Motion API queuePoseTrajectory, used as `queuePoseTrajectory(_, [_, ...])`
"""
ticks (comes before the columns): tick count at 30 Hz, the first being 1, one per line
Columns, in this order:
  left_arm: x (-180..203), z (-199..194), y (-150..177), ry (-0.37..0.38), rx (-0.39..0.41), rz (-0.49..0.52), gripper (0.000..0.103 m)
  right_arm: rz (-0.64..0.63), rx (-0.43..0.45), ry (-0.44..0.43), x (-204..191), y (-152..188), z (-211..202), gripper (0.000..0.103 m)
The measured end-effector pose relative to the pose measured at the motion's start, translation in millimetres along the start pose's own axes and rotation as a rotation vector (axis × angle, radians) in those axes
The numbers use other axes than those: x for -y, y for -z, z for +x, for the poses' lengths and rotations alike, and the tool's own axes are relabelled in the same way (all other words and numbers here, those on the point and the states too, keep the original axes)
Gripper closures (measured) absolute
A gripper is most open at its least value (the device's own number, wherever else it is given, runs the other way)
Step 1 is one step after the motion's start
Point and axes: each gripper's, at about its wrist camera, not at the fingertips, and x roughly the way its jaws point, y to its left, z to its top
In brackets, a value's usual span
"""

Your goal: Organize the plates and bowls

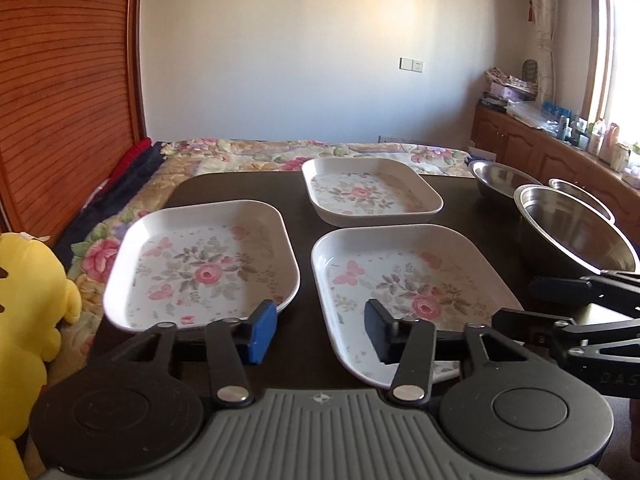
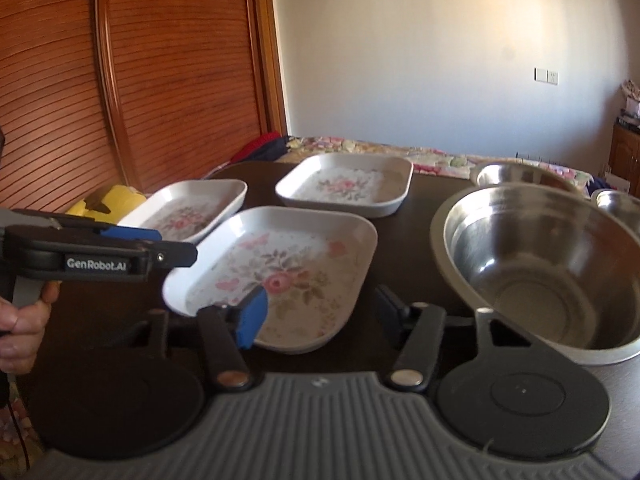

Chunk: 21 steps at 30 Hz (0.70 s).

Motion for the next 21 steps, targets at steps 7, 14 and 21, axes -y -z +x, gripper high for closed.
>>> queuePoseTrajectory(7, [0.7, 8.5, -1.4, 0.029, -0.010, 0.003, 0.065, -0.004, -0.029, 0.021, 0.5, 3.1, 9.5, 0.058])
queuePoseTrajectory(14, [1.5, 14.7, -1.1, 0.036, -0.024, 0.012, 0.070, 0.014, -0.047, 0.034, 4.1, 3.0, 16.7, 0.066])
queuePoseTrajectory(21, [1.1, 20.4, -0.8, 0.030, -0.038, 0.012, 0.073, 0.079, -0.060, 0.024, 9.5, -1.5, 22.3, 0.073])
